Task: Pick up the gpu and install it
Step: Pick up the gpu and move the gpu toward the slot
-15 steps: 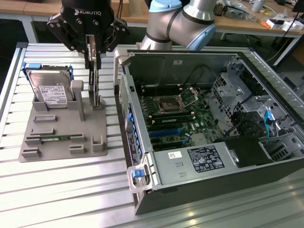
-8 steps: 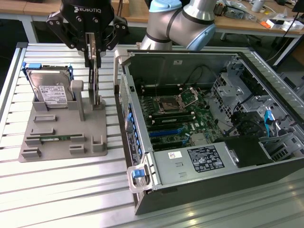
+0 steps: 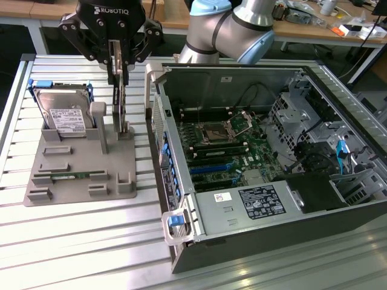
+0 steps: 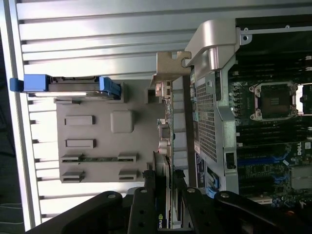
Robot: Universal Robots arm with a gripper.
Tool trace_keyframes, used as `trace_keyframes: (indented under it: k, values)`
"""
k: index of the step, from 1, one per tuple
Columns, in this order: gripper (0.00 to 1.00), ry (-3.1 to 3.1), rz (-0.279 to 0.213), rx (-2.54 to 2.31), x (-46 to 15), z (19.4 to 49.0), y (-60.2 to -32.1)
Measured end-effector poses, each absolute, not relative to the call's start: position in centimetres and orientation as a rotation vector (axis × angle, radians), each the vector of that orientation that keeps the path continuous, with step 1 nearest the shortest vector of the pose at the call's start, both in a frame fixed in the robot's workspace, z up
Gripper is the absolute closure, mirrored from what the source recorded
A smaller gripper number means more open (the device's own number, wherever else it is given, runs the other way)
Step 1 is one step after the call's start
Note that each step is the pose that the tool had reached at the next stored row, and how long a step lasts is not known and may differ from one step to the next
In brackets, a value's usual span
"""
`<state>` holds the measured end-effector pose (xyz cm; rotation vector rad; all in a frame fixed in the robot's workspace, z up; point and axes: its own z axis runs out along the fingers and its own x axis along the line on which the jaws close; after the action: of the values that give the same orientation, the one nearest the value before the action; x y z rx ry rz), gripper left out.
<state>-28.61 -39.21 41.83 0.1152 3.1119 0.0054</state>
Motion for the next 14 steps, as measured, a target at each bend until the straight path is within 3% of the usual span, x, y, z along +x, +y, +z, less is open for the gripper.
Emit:
trace_keyframes:
  k: [14]
  values:
    - [0.75,3.112,0.005,0.115,-28.61,42.71,-39.21]
